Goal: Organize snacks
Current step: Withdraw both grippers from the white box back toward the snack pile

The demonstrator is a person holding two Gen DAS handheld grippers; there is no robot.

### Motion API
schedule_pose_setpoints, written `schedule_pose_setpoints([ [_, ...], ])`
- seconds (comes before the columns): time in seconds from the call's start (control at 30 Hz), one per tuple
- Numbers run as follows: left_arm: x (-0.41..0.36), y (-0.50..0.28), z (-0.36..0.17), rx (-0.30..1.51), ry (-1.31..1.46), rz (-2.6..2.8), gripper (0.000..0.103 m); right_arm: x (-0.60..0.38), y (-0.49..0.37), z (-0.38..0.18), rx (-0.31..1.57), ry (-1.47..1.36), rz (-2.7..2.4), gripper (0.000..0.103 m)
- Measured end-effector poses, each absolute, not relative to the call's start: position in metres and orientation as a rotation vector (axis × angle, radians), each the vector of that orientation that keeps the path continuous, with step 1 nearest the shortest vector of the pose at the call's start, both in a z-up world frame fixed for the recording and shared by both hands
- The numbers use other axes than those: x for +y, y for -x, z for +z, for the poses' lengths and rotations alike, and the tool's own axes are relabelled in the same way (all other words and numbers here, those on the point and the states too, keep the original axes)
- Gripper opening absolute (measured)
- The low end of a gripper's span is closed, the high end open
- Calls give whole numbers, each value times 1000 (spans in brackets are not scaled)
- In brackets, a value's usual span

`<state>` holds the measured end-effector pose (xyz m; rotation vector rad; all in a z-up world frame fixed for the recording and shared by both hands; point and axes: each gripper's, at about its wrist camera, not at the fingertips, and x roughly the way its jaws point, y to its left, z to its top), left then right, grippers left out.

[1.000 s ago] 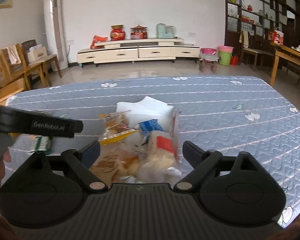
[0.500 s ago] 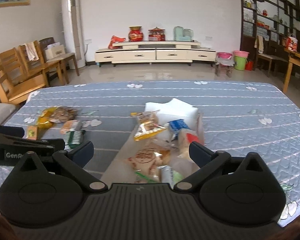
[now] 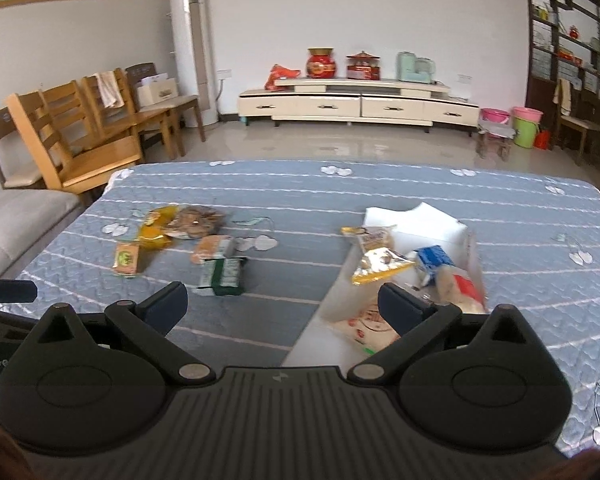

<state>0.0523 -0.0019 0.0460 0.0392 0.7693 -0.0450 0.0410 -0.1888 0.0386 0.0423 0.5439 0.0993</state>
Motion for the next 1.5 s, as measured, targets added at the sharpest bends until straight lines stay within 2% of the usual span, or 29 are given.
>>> schedule_pose_setpoints([
  [1.5, 58, -76, 6, 787, 49, 27, 97, -148, -70, 11, 592, 34, 198, 103],
])
